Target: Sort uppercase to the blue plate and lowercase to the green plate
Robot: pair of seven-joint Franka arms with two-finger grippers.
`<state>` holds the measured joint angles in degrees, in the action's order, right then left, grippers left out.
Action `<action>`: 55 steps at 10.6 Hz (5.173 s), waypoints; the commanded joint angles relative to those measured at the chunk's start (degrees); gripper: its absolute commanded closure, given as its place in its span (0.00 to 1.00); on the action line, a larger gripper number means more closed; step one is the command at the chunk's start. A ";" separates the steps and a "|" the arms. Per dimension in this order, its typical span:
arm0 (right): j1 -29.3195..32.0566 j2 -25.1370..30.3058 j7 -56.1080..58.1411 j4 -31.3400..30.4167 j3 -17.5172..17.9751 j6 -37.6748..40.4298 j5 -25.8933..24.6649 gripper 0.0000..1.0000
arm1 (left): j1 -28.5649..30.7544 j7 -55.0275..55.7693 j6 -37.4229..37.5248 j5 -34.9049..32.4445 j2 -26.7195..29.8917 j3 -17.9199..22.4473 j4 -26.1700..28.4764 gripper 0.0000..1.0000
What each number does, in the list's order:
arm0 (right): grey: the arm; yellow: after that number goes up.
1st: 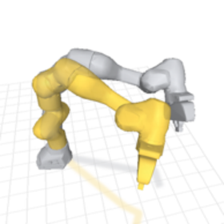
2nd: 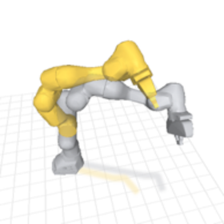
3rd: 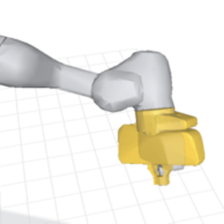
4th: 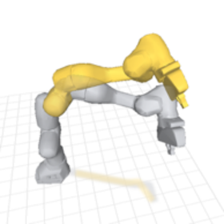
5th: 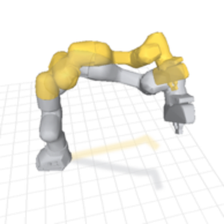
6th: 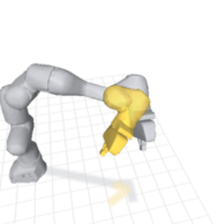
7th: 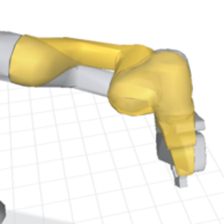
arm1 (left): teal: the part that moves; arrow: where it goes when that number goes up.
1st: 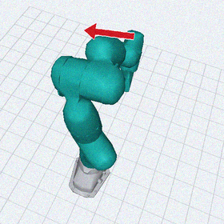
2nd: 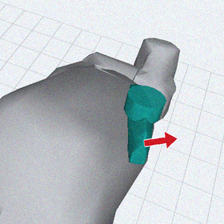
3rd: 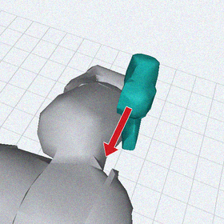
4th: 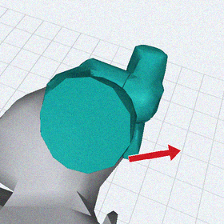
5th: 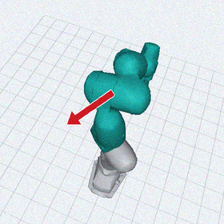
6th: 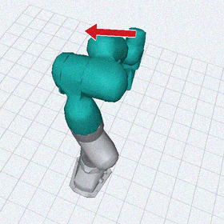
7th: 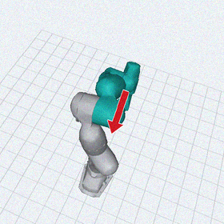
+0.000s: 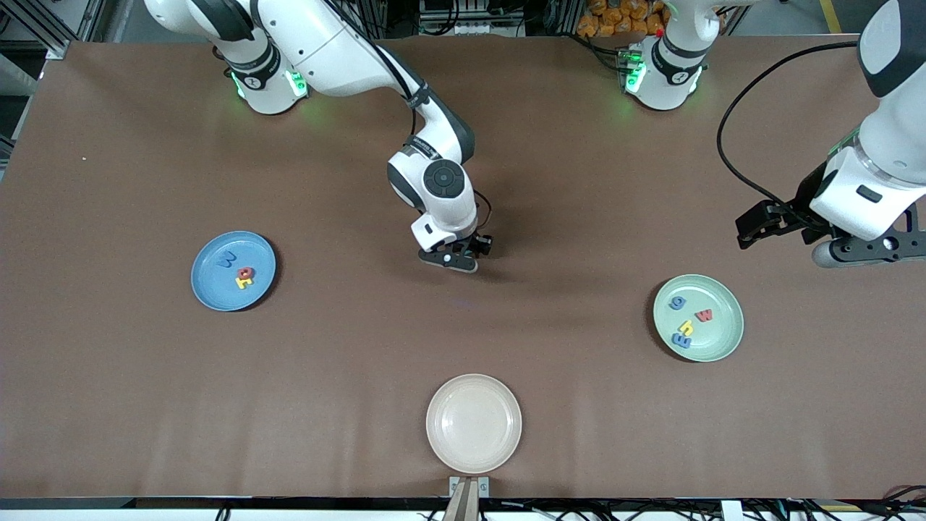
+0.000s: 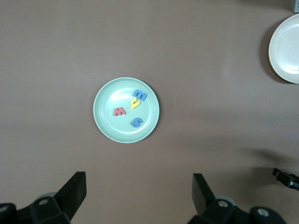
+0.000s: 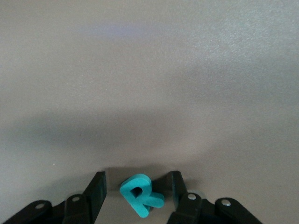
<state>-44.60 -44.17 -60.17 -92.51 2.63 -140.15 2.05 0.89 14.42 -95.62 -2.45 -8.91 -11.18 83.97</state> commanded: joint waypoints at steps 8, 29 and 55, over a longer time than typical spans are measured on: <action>-0.84 -0.30 -1.00 -0.39 -0.35 -0.74 -0.73 0.52 | 0.43 -5.01 3.86 2.18 7.68 0.98 6.28 0.00; -0.23 -0.48 7.88 -0.83 -0.26 -1.18 -0.65 0.69 | 1.22 -5.01 3.16 3.59 11.38 0.63 9.54 0.00; 30.80 11.39 89.77 -7.93 -15.20 29.95 3.40 0.67 | 1.83 -4.93 2.46 3.85 11.55 0.63 9.81 0.00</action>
<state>-14.39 -34.40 26.46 -95.83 -12.87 -107.44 4.46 1.88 10.76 -92.59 0.09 1.52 -10.47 92.95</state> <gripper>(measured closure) 0.683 0.000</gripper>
